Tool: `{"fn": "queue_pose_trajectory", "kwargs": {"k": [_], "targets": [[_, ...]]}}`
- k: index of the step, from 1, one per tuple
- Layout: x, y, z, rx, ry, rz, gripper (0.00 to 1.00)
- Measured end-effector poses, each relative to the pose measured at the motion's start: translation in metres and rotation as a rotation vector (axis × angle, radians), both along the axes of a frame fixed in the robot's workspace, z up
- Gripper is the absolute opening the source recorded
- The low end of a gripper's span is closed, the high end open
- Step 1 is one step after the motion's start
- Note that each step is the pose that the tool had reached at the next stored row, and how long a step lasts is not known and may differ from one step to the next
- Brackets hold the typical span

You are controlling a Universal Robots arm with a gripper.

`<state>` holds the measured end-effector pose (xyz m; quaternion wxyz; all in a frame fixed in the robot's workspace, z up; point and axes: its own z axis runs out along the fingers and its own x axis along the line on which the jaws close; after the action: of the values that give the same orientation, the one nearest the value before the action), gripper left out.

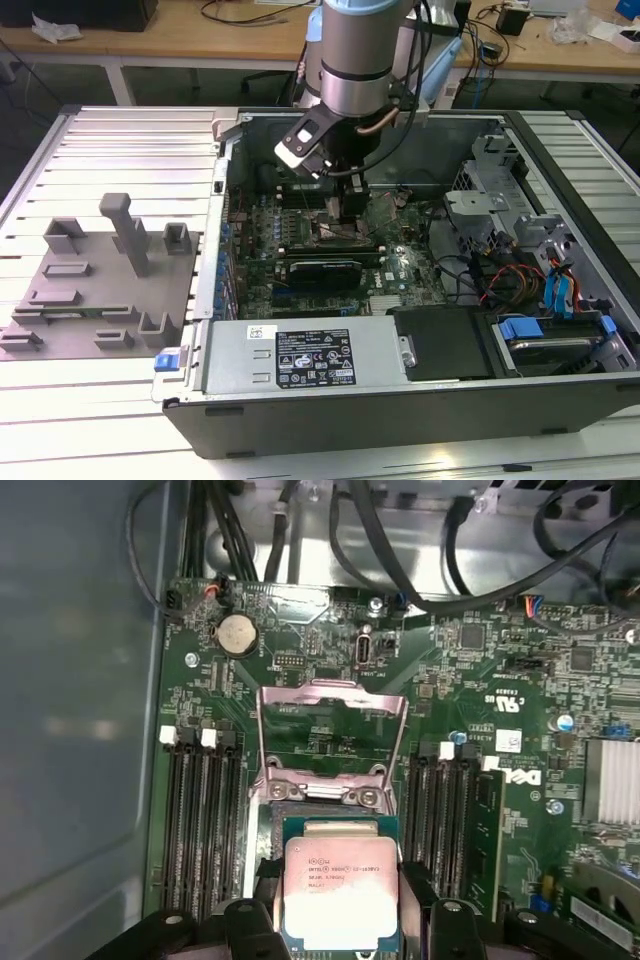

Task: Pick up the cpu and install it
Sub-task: 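Place the cpu into insertion slot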

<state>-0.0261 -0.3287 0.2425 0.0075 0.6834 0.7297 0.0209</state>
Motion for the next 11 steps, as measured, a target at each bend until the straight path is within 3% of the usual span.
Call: {"fn": "queue_pose_trajectory", "kwargs": {"k": [6, 11], "targets": [[-0.0001, 0.0001, -0.0096, 0.0, 0.0, -0.028, 0.54], [-0.0023, 0.0029, -0.0168, 0.0001, -0.0002, -0.03, 0.54]]}}
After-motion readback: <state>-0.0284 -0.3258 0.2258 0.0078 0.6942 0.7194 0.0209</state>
